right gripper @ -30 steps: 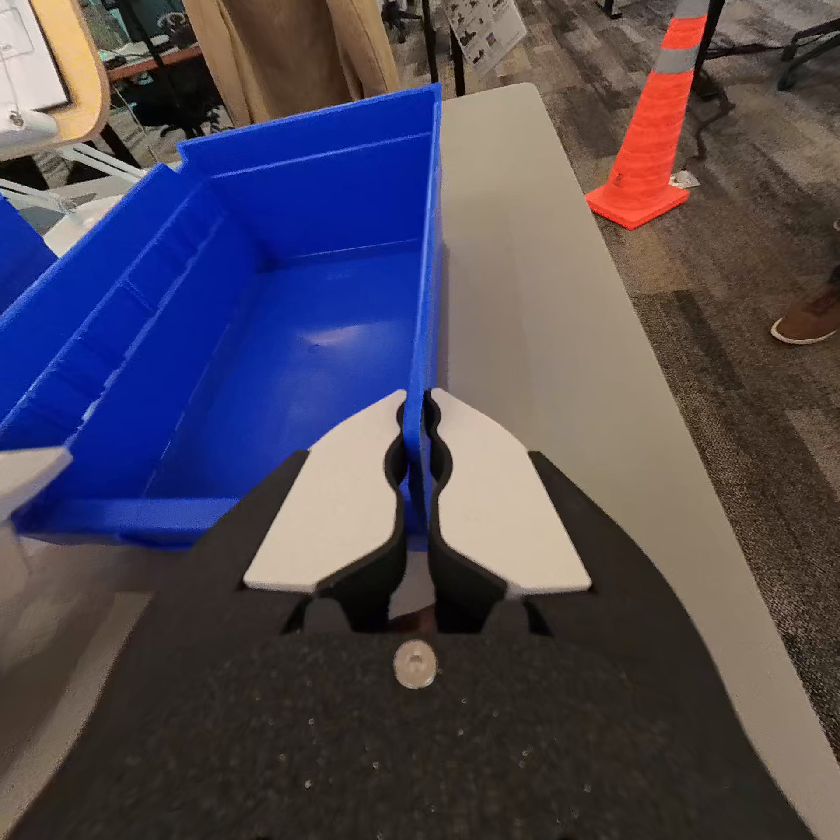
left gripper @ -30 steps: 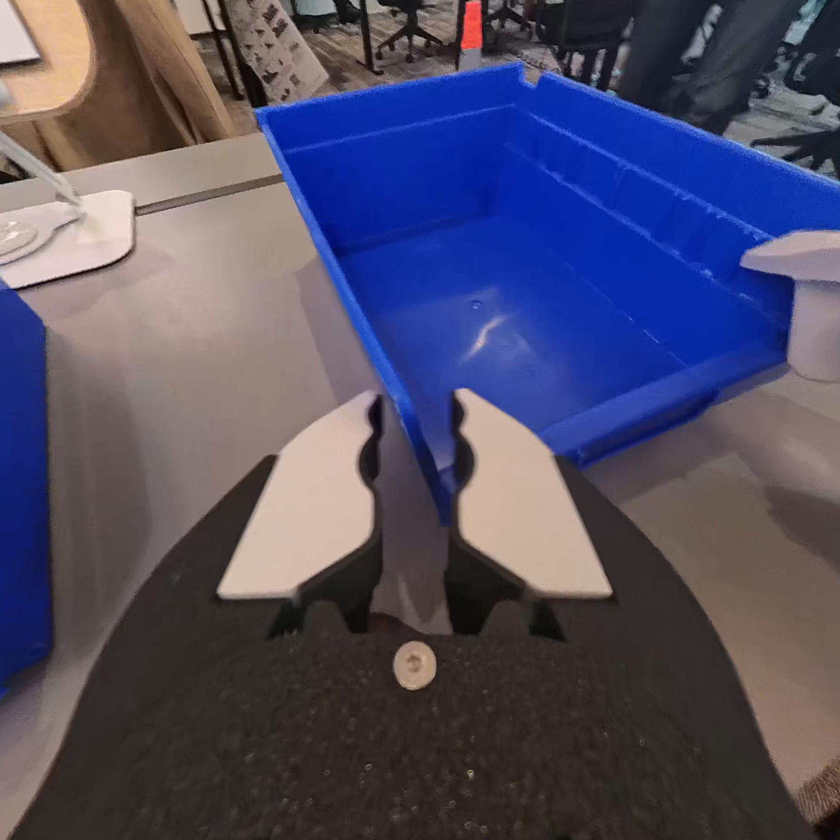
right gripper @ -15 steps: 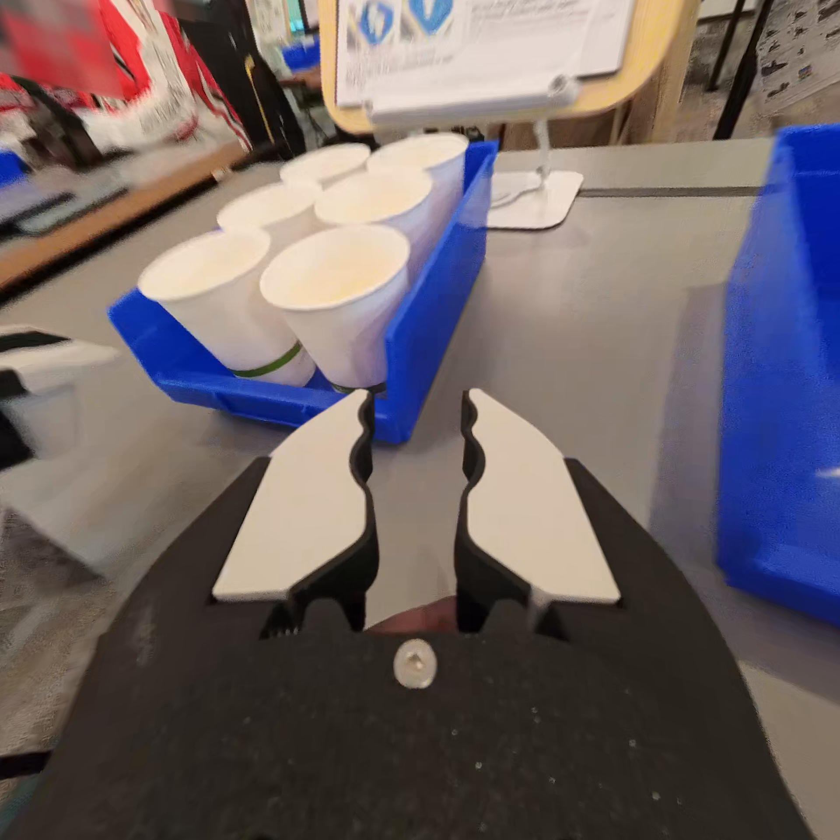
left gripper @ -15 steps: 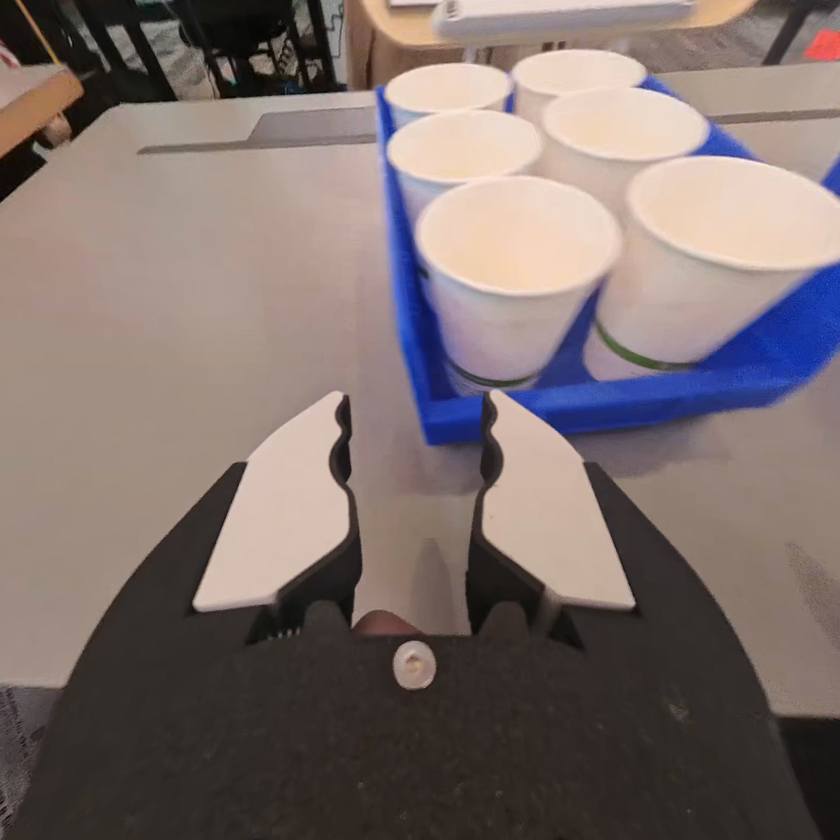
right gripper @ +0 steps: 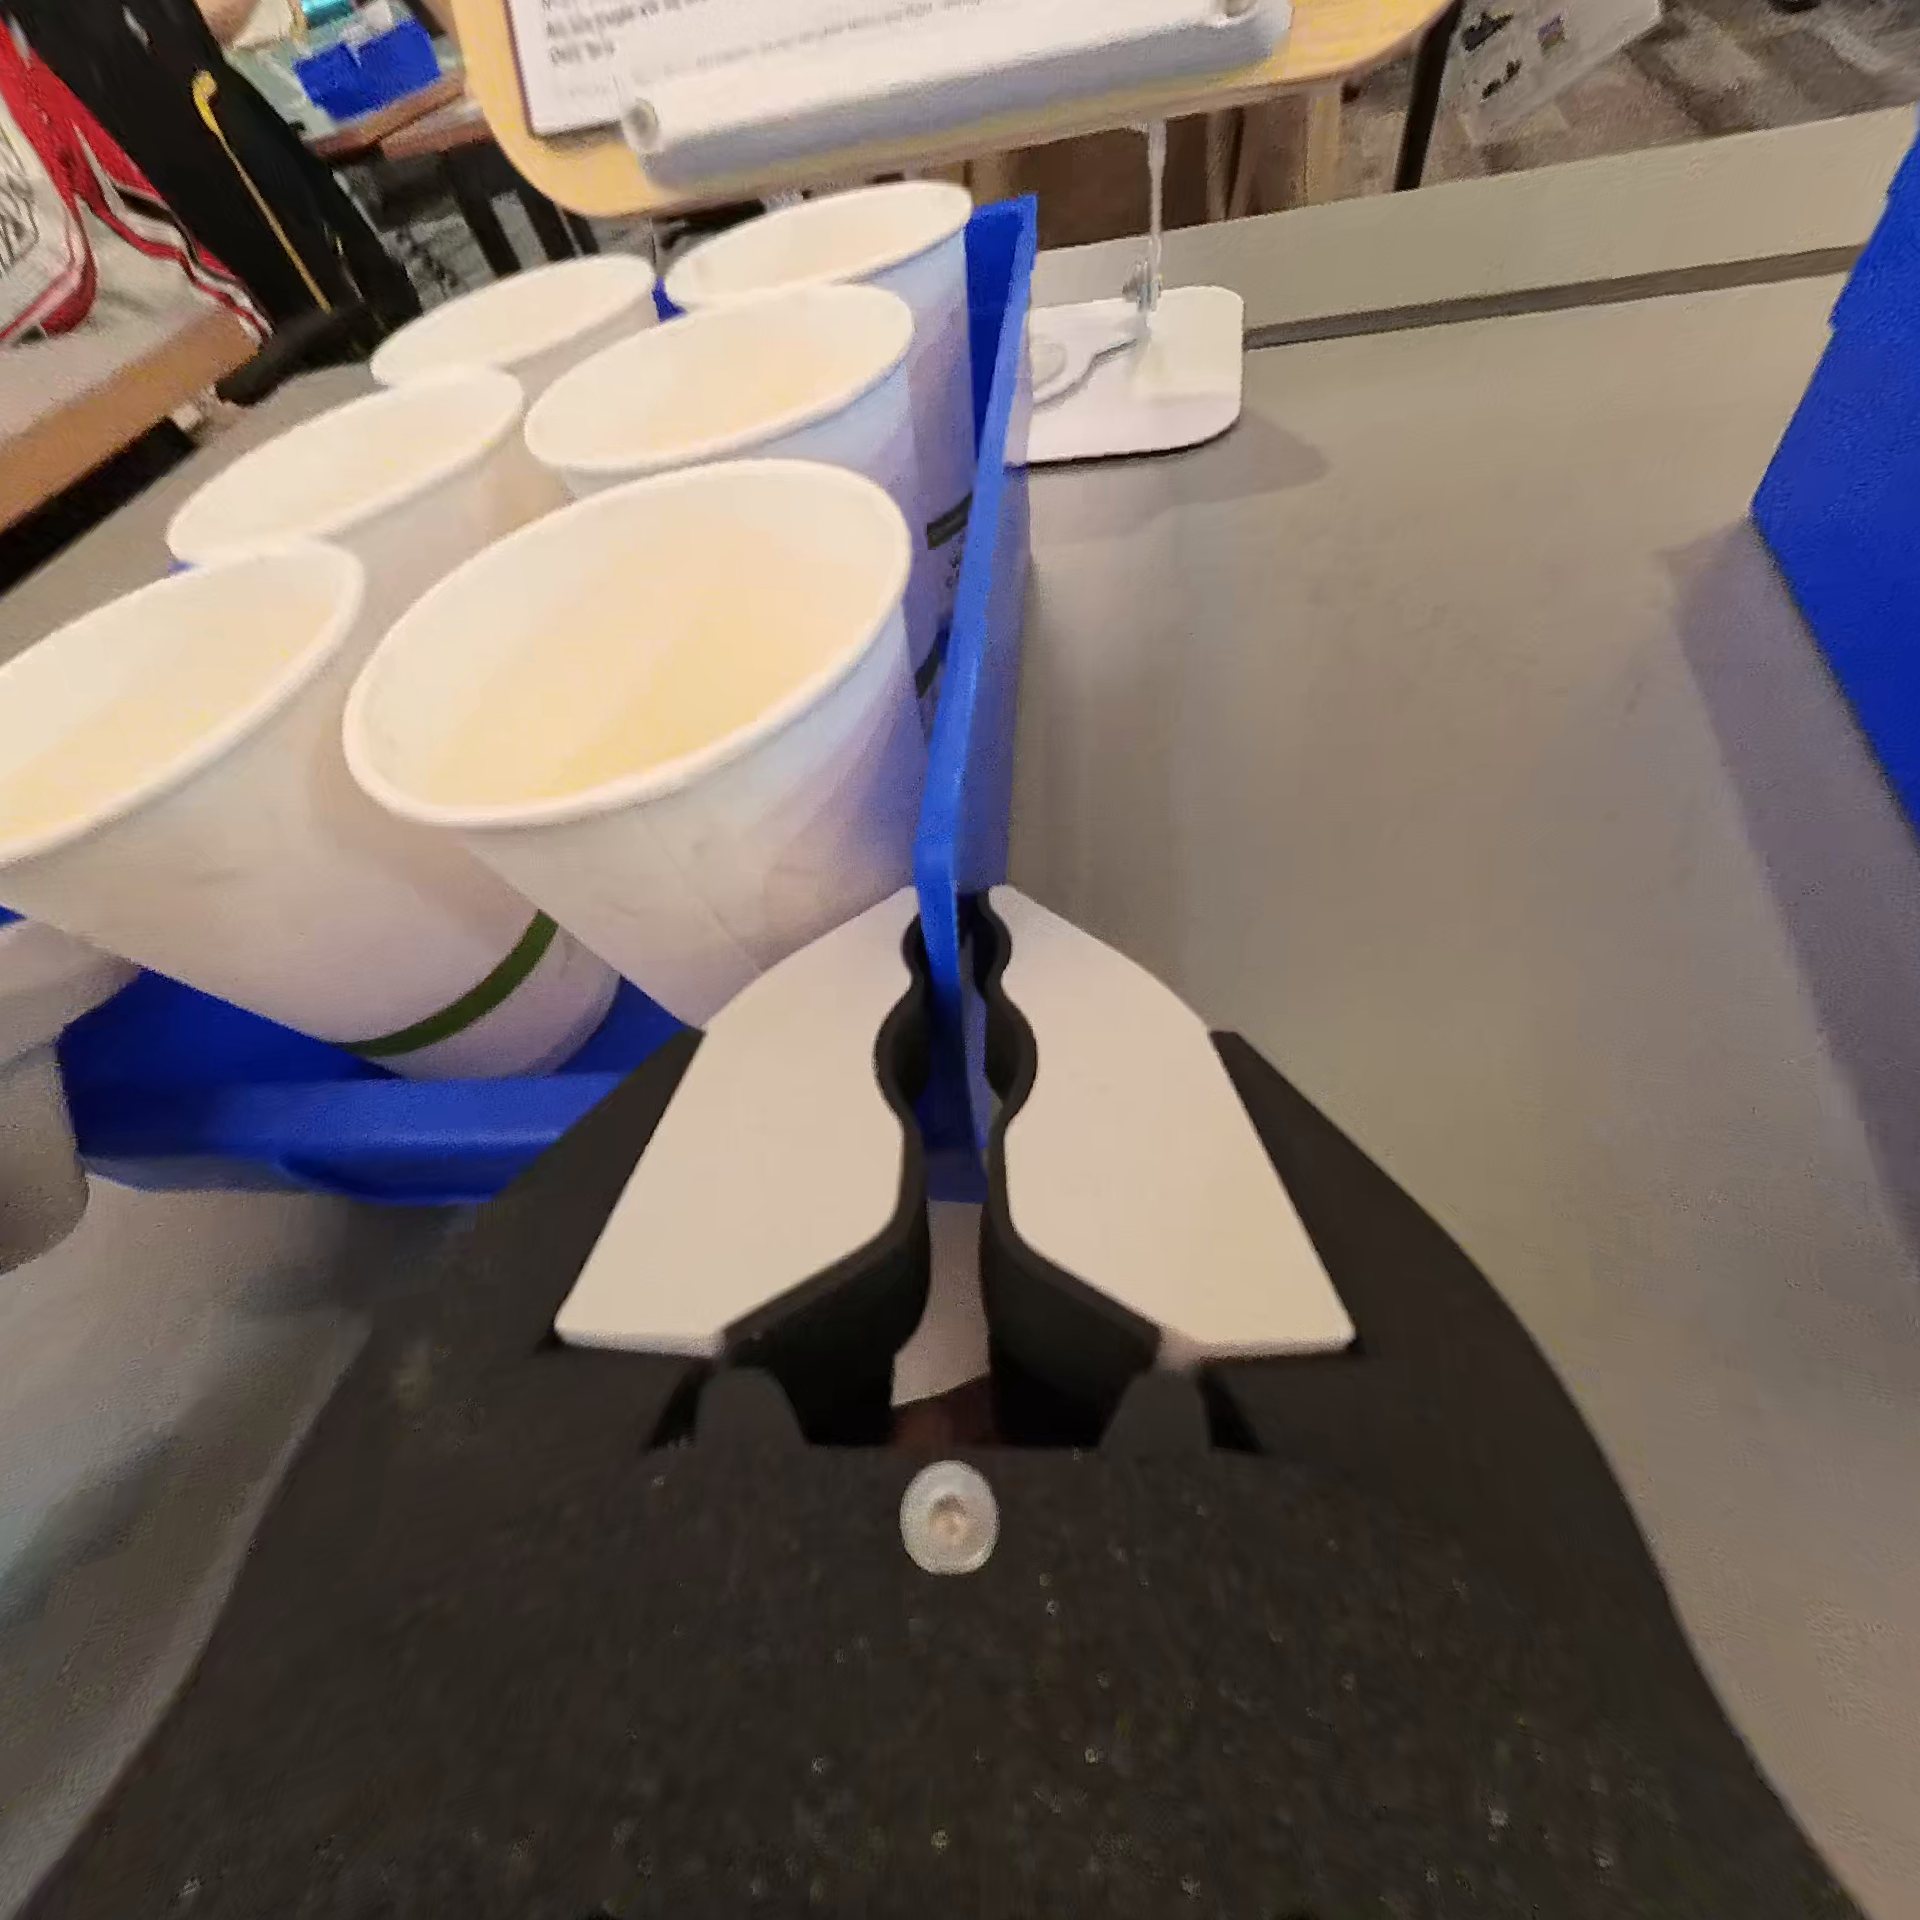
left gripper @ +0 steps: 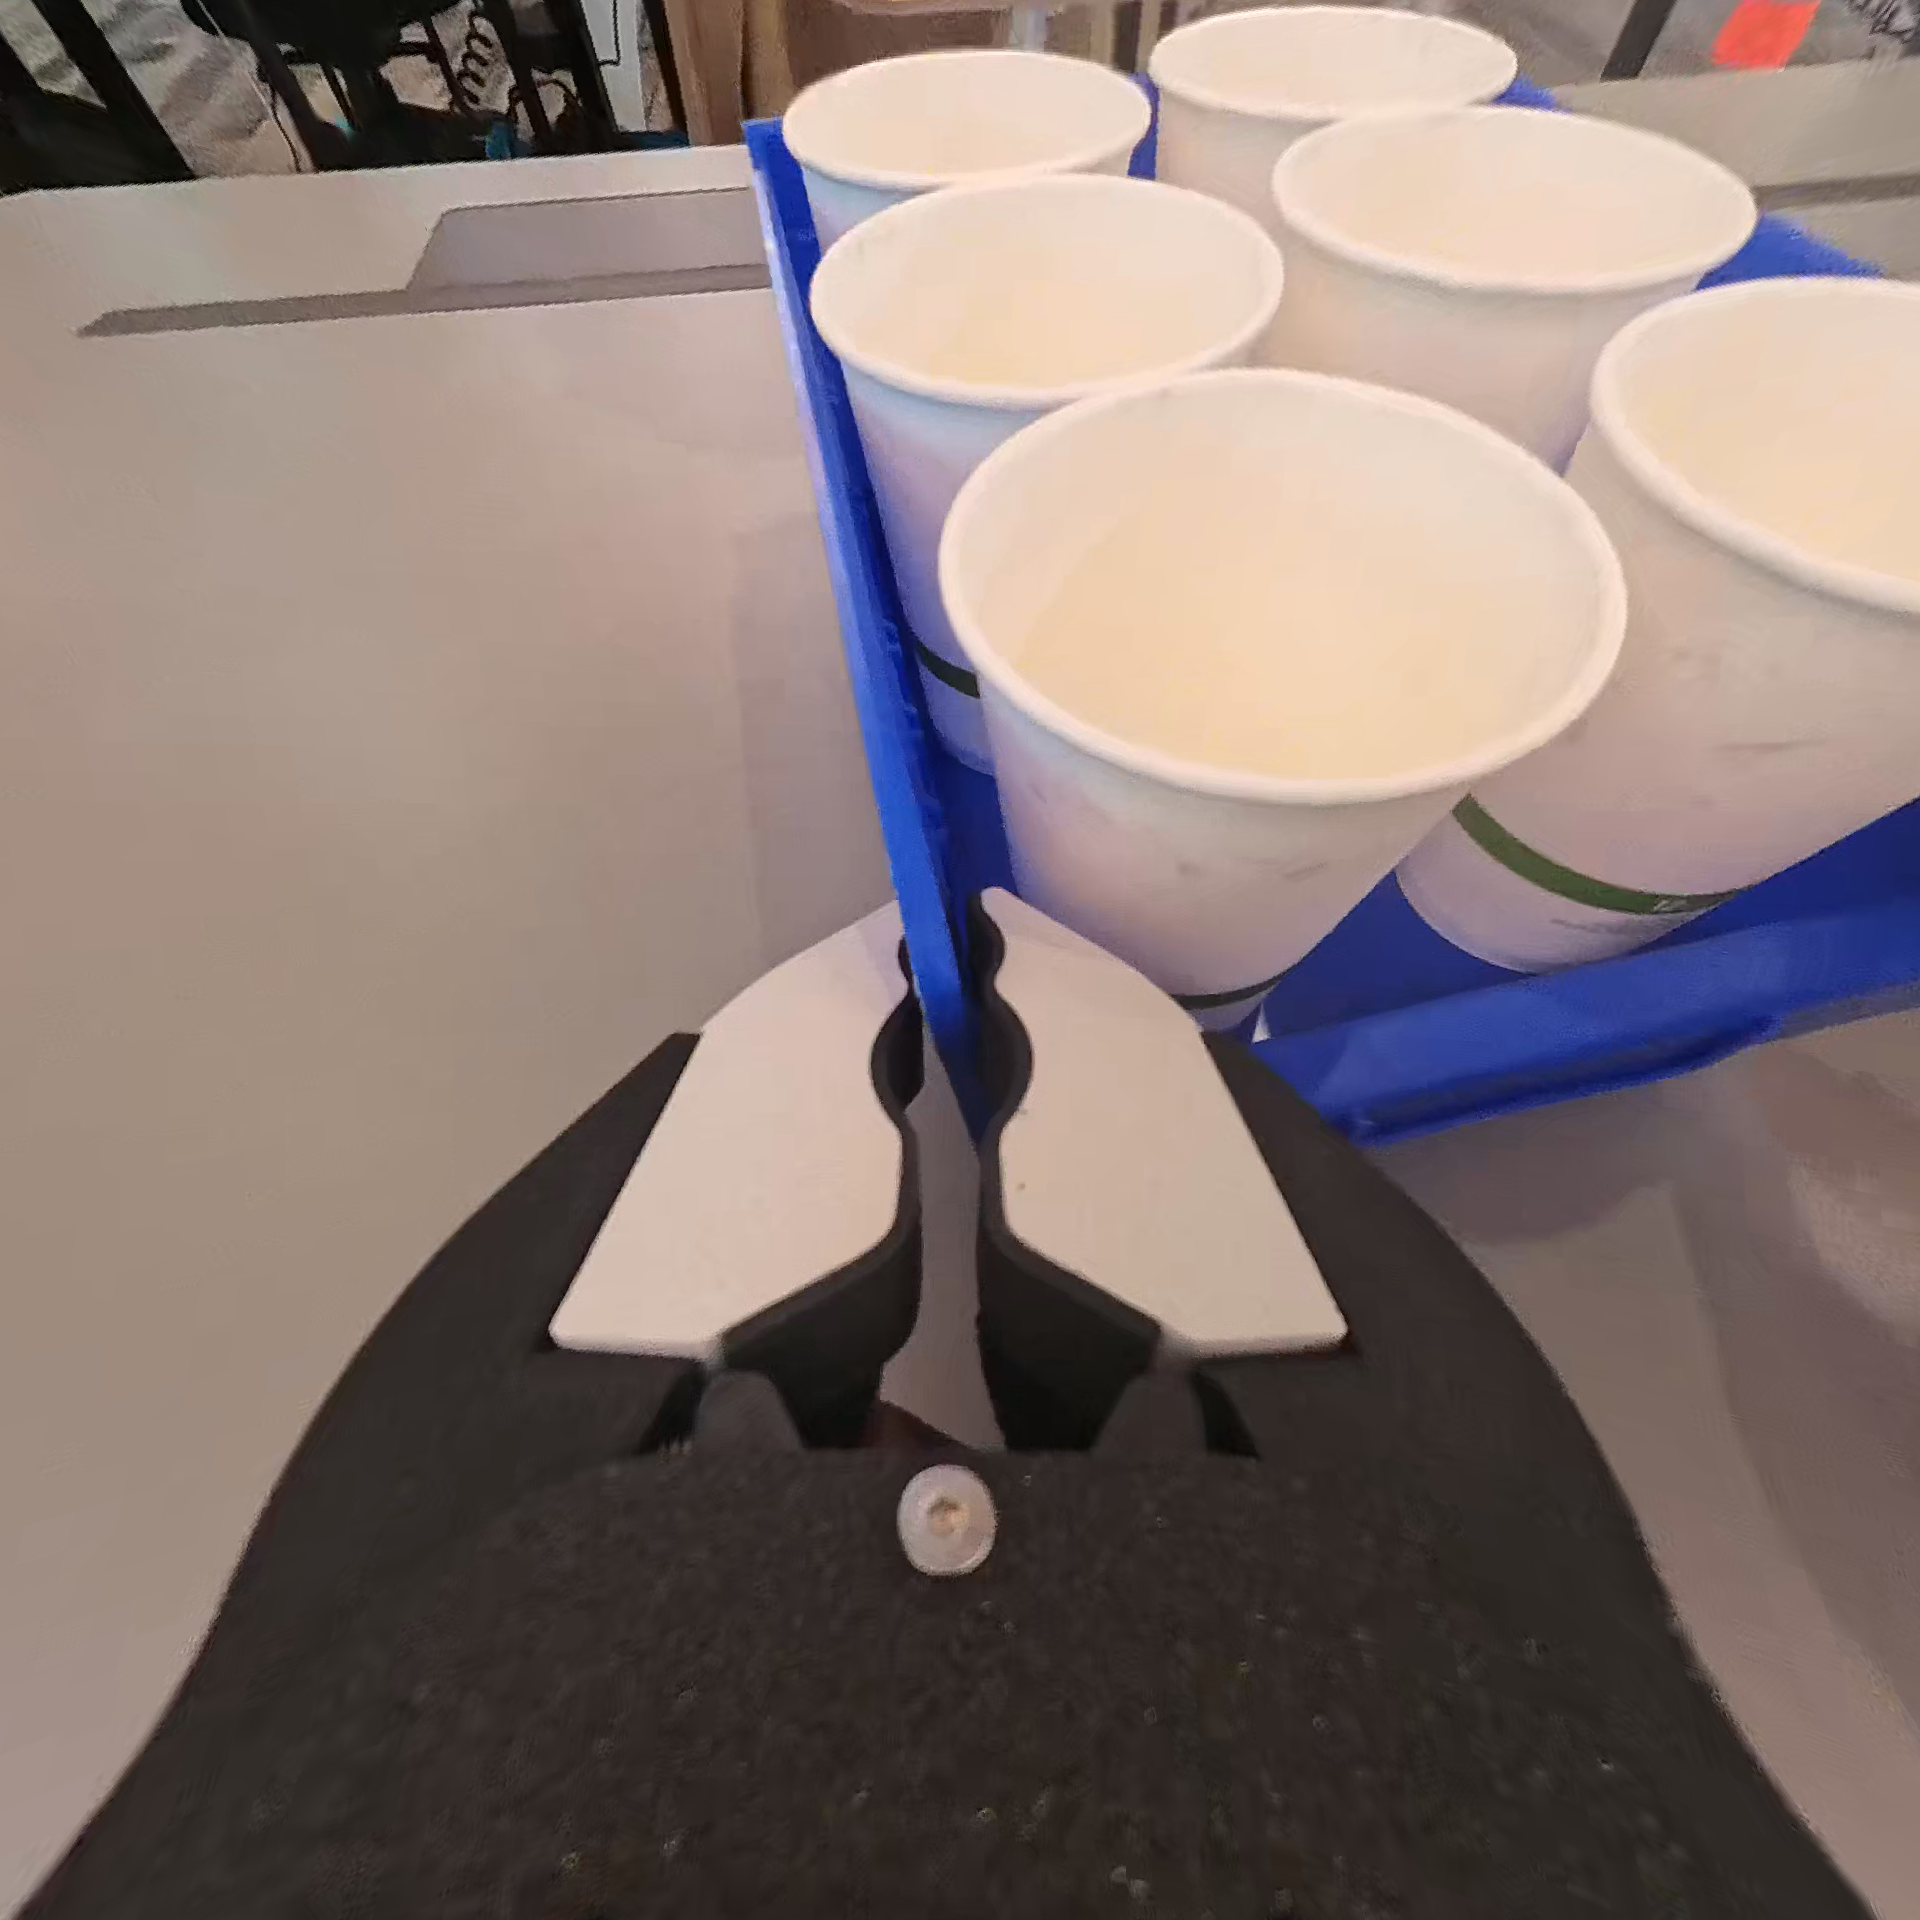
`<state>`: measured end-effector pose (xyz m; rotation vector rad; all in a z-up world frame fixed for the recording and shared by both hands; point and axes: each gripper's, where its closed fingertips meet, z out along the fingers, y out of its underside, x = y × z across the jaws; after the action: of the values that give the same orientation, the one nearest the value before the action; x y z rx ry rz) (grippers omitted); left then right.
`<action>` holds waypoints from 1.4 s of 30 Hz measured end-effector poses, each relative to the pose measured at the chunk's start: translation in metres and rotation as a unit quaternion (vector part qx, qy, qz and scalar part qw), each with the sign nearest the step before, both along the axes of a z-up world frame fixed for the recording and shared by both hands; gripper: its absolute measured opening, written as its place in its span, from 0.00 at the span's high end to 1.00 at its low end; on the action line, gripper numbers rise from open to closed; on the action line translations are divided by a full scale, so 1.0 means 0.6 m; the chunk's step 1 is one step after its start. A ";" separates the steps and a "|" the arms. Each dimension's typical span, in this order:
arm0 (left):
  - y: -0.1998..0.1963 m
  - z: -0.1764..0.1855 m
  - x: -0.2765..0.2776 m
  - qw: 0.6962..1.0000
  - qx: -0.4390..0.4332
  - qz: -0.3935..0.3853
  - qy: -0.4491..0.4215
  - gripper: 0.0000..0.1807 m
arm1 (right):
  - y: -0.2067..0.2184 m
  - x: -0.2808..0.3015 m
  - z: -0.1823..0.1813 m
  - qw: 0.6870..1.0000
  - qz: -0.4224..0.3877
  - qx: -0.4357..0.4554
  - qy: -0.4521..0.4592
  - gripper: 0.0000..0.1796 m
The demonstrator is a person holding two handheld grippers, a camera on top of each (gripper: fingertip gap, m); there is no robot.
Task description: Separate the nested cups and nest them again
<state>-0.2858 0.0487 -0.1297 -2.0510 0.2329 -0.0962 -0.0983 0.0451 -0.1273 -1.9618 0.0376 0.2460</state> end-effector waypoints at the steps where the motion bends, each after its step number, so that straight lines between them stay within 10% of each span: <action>1: -0.002 0.003 -0.016 1.000 -0.002 0.002 -0.004 0.98 | -0.003 -0.017 0.005 1.000 -0.005 0.008 -0.003 0.97; 13: 0.021 0.030 -0.331 0.999 0.025 0.037 0.025 0.98 | 0.026 -0.333 0.010 0.998 0.055 0.033 -0.028 0.97; 23: 0.055 0.000 -0.384 0.999 0.031 -0.002 0.024 0.97 | 0.020 -0.383 -0.012 0.992 0.125 -0.005 -0.020 0.92; 27: 0.018 0.007 -0.418 0.996 0.036 0.070 0.039 0.72 | -0.034 -0.333 0.015 0.982 0.188 -0.017 0.001 0.82; 33: -0.119 0.044 -0.328 0.989 0.074 0.070 -0.110 0.71 | -0.175 -0.168 0.071 0.934 0.351 0.069 0.002 0.81; 42: -0.106 0.035 -0.151 0.986 0.086 -0.081 -0.122 0.62 | -0.204 0.098 -0.004 0.965 0.243 -0.020 0.101 0.85</action>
<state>-0.3765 -0.0151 -0.1090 -1.8257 0.2454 -0.4102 -0.0394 -0.0773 -0.1299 -1.9557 -0.3129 0.7705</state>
